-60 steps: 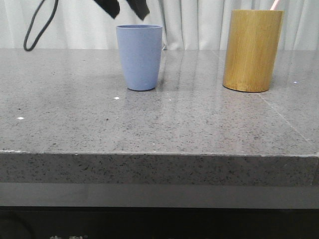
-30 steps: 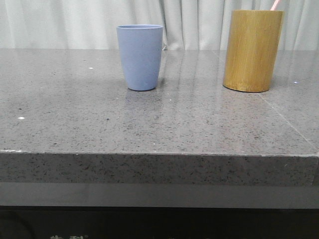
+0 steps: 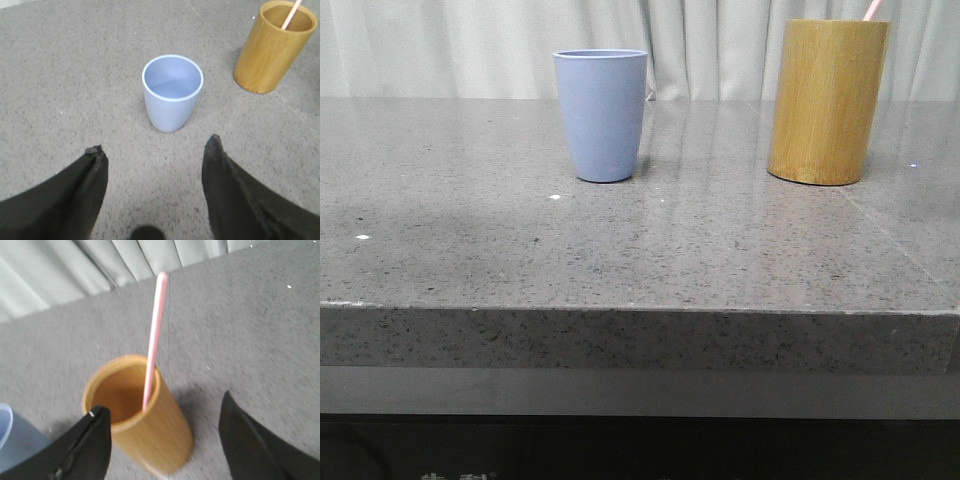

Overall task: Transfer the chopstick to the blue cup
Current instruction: 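Grasp the pink chopstick with the right gripper and pull it from the bamboo cup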

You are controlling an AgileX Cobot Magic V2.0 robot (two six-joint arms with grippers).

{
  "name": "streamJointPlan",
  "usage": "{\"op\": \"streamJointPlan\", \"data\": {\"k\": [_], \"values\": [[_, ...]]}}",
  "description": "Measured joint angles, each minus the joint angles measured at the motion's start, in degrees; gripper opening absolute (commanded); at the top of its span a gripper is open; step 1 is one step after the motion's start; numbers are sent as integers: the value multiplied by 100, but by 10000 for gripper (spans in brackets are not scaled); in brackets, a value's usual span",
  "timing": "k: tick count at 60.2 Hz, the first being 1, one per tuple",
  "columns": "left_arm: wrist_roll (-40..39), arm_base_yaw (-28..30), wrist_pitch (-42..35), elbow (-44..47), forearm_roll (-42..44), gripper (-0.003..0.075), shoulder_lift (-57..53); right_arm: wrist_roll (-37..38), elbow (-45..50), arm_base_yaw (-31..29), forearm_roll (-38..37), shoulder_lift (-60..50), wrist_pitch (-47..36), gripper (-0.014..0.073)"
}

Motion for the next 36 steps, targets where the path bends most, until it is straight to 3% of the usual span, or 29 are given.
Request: {"op": "streamJointPlan", "data": {"k": [24,31,36], "values": [[0,0,-114,365,-16,421,-515,0,-1274,0,438,1683,-646,480],[0,0,-117,368,-16,421,-515,0,-1479,0,520,1999,-685,409],[0,0,-138,368,-16,421,-515,0,-1527,0,607,2102,-685,289]]}}
